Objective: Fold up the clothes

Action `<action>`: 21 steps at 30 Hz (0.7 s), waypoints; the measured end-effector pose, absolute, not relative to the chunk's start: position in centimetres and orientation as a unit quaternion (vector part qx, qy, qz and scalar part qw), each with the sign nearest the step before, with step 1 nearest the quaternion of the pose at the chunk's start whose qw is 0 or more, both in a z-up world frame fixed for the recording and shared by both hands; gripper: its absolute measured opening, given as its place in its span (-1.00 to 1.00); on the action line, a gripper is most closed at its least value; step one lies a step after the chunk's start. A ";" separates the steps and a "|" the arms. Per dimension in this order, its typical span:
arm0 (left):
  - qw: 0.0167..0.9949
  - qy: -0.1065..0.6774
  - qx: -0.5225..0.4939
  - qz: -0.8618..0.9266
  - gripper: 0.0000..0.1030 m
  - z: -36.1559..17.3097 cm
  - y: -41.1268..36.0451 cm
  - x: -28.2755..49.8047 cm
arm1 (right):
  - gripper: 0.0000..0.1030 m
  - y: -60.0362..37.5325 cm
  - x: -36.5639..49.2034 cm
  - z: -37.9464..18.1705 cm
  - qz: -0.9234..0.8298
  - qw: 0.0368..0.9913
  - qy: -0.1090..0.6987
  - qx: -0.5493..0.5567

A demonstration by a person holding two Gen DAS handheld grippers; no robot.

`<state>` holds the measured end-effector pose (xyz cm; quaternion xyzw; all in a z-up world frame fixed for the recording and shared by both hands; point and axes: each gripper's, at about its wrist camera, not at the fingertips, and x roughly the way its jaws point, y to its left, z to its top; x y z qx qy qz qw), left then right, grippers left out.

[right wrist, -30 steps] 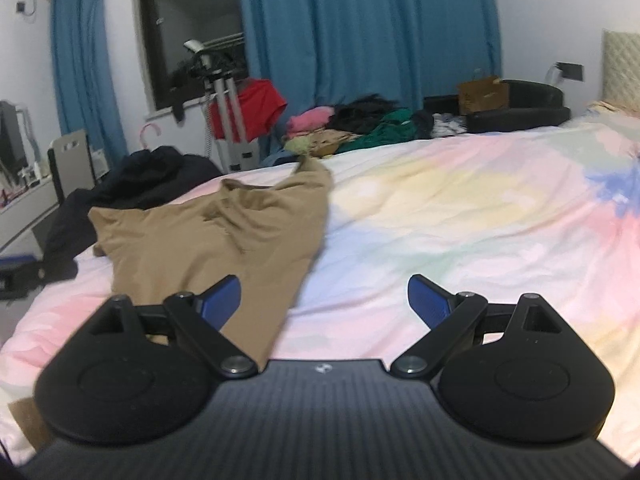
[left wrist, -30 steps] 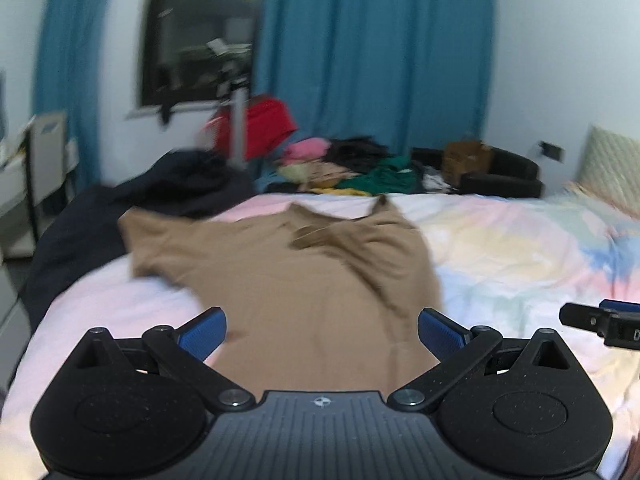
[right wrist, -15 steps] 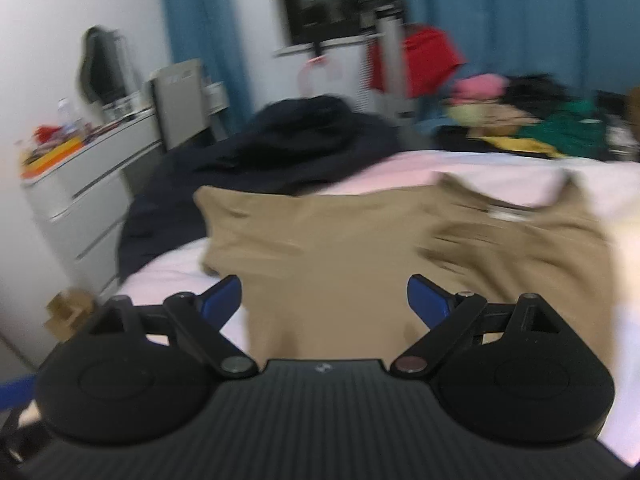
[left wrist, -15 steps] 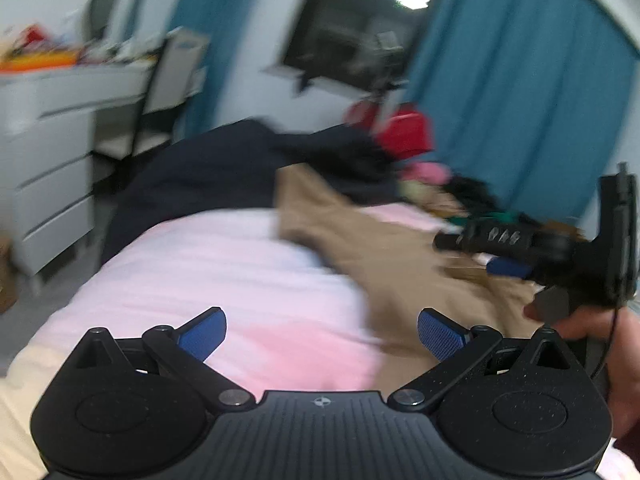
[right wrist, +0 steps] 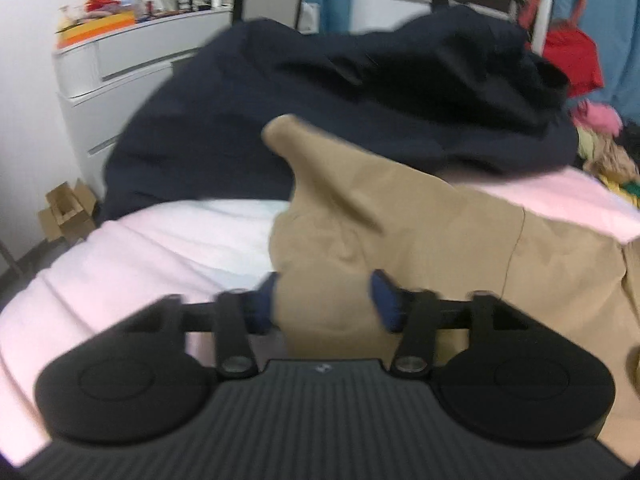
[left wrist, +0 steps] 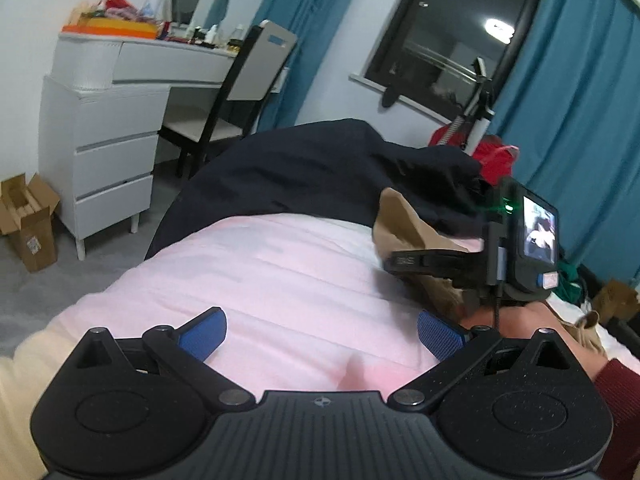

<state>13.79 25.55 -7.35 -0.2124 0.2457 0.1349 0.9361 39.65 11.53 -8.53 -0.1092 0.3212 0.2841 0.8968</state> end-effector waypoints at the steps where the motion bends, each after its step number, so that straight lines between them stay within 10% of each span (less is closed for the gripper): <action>1: 0.936 0.244 -0.215 0.135 0.99 -7.4 25.5 13.9 | -0.62 11.1 39.7 -8.4 0.282 0.899 0.320 -0.104; 12: 0.946 0.229 -0.216 0.079 0.99 -6.8 21.8 13.5 | -0.83 -2.9 37.9 -0.2 0.182 0.959 0.211 0.044; 21: 0.961 0.237 -0.143 0.002 0.99 -6.7 15.4 13.4 | -0.86 -20.7 36.8 -4.6 0.027 0.951 0.224 0.214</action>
